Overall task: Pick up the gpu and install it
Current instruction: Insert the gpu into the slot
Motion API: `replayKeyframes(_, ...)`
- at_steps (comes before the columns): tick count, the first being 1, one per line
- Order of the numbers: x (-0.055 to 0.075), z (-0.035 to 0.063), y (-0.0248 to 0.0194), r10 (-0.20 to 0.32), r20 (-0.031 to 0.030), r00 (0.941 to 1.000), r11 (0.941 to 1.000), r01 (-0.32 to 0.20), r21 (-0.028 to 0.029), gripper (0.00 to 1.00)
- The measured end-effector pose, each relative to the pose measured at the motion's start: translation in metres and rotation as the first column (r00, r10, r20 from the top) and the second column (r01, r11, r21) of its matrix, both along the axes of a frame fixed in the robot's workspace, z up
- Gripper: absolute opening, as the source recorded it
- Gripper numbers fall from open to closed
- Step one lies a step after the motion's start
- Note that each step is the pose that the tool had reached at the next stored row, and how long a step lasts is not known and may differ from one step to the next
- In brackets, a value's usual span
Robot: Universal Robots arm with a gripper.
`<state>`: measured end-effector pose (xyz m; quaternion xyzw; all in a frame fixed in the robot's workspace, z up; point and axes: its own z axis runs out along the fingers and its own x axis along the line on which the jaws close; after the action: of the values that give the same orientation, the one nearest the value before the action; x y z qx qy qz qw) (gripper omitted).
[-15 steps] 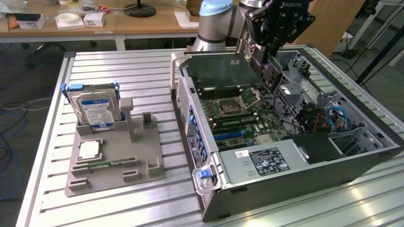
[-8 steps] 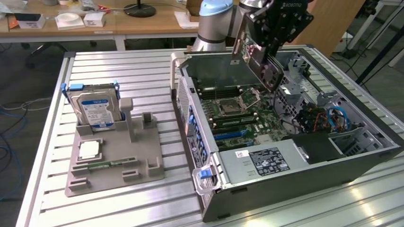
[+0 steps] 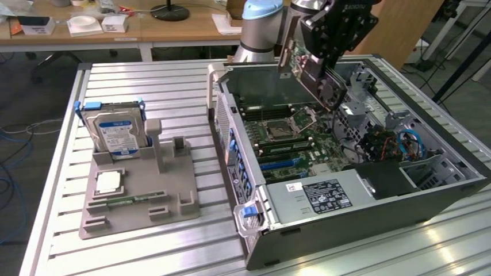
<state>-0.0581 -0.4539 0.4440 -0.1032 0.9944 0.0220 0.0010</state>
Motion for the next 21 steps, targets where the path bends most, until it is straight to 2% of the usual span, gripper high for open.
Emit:
replayKeyframes(6, 0.0001, -0.0009, 0.0000, 0.072, 0.0000, 0.9974, 0.9974, -0.072, 0.0000, 0.26)
replayKeyframes(11, 0.0001, -0.0021, 0.0001, 0.133, 0.0000, 0.9912, 0.9912, -0.133, 0.0001, 0.26)
replayKeyframes(15, 0.0001, -0.0029, 0.0001, 0.186, 0.0000, 0.9826, 0.9826, -0.186, 0.0000, 0.26)
replayKeyframes(21, 0.0001, -0.0044, 0.0001, 0.276, 0.0000, 0.9611, 0.9611, -0.276, 0.0000, 0.26)
